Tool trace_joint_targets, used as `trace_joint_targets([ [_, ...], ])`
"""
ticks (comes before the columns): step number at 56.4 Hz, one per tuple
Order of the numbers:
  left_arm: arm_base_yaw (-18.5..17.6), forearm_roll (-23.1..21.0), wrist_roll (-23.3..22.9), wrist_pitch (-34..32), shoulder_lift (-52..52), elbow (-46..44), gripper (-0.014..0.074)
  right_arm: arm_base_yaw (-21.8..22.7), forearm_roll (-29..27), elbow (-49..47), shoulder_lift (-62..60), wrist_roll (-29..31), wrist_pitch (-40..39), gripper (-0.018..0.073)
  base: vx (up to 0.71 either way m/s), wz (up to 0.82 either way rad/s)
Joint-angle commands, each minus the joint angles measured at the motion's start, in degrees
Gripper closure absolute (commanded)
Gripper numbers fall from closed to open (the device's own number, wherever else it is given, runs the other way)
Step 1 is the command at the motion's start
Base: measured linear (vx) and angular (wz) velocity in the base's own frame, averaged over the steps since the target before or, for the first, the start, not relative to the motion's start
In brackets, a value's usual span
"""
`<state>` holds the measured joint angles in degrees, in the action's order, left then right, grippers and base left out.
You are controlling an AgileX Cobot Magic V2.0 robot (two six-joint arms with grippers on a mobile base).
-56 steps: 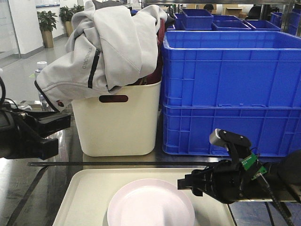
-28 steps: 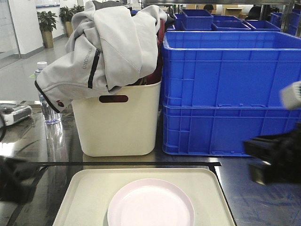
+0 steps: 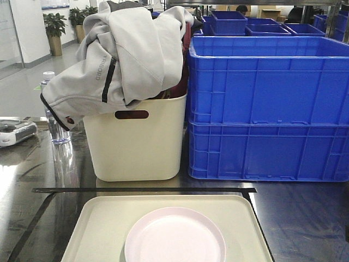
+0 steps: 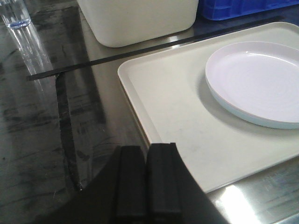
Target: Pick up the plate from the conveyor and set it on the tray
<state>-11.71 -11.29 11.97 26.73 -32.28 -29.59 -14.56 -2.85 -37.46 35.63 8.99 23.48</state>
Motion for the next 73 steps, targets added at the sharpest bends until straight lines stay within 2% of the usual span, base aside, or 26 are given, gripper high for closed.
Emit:
trace_joint_targets([
  [1,-0.1,-0.5,-0.5,-3.2,0.7,-1.4,0.0596,0.3,0.4,-1.5,-0.2,-0.3,-5.7,0.0568,0.00,0.00],
  [31,-0.1,-0.5,-0.5,-3.0,0.9,-0.9,0.0596,0.3,0.4,-1.5,-0.2,-0.3,-5.7,0.0568,0.00,0.00],
  [33,-0.1,0.2,-0.5,-3.1,1.7,-0.2,0.0596,0.3,0.4,-1.5,-0.2,-0.3,-5.7,0.0568,0.00,0.00],
  [37,0.1,5.2,-0.9,-6.6,5.3,2.9,0.0596,0.3,0.4,-1.5,-0.2,-0.3,-5.7,0.0568,0.00,0.00],
  [42,1.8,7.8,-5.4,-15.3,11.2,9.6,0.0596,0.3,0.4,-1.5,-0.2,-0.3,-5.7,0.0568,0.00,0.00],
  [47,4.7,8.1,-7.9,-21.6,18.7,18.8,0.0596,0.3,0.4,-1.5,-0.2,-0.3,-5.7,0.0568,0.00,0.00],
  [53,8.6,8.0,-12.0,-24.5,27.8,28.2,0.0596,0.3,0.4,-1.5,-0.2,-0.3,-5.7,0.0568,0.00,0.00],
  [58,10.8,7.9,-12.8,-23.3,34.3,32.9,0.0595,0.3,0.3,-1.5,-0.2,-0.5,-5.7,0.0568,0.00,0.00],
  [61,11.6,8.7,-12.0,-19.8,33.6,32.5,0.0595,0.3,0.3,-1.5,-0.2,-0.5,-5.7,0.0568,0.00,0.00],
  [73,11.8,8.9,-12.3,-19.8,33.2,32.5,0.0594,0.3,0.0,-1.4,-0.3,-0.5,-5.8,0.0568,0.00,0.00],
])
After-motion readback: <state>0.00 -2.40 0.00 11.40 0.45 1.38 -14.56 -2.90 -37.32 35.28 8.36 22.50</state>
